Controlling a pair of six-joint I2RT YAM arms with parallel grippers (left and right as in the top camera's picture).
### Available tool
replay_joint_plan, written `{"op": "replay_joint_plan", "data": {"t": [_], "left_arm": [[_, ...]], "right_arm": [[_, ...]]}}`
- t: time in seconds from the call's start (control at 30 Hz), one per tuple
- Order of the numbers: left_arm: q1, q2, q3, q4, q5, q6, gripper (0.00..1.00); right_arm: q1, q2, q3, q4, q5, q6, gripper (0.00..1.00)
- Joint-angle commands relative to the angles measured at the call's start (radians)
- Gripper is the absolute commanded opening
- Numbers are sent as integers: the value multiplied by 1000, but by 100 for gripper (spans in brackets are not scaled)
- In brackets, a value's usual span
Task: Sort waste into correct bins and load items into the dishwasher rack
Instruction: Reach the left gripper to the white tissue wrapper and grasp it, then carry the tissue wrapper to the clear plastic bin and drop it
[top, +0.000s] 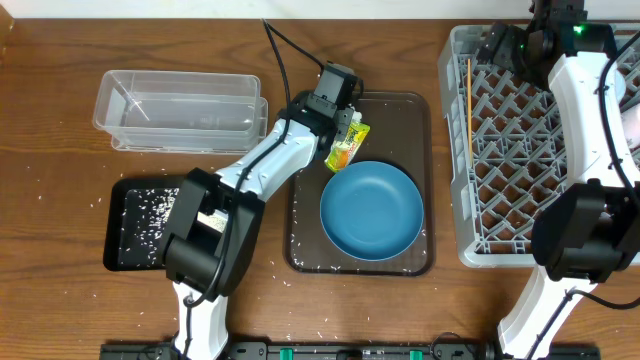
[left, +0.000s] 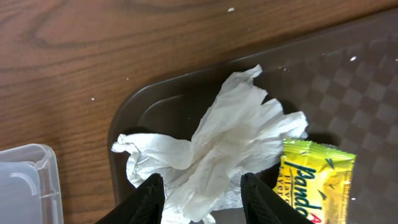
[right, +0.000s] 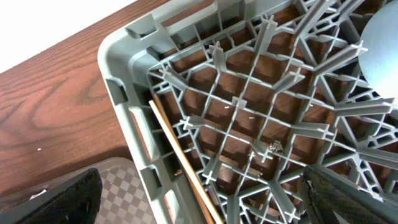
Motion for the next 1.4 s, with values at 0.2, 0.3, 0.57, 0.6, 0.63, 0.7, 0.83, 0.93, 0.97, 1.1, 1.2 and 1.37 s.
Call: {"op": "replay_joint_plan", "data": {"t": [0.2,0.3,0.57,0.6,0.63,0.7,0.83,0.93,0.97,1.1,1.2,1.37], "left_arm": [[16,99,2,25,22,10,43],[23,118,2,42,22,10,44],[39,93,2,37,21,10,6],[39,80,2,35,21,10,6],[39,62,2,33,21,9,6],[39,14,2,26,21,-12,6],[45,-113,2,22,17,-66,6],[65,-194,2,19,-60,-134,6],[77,-217,2,16,-99,-163,6],[148,-266,2,-15,-156,-239,6],[214,-268,2,-45,-156,-306,6],[333,-257,2,-135,-155,-497,6]], "right_arm": [[-5,3,-1,-1,2,12,99],[-5,3,-1,-1,2,13,99],[-5,3,-1,-1,2,13,99],[-5,3,-1,-1,2,12,99],[-5,3,-1,-1,2,13,99],[-5,3,-1,-1,2,12,99],[-5,3,-1,-1,2,12,99],[-5,3,-1,-1,2,13,99],[-5,3,-1,-1,2,13,99],[-5,3,-1,-1,2,12,99],[-5,3,-1,-1,2,12,99],[-5,3,-1,-1,2,13,99]]}}
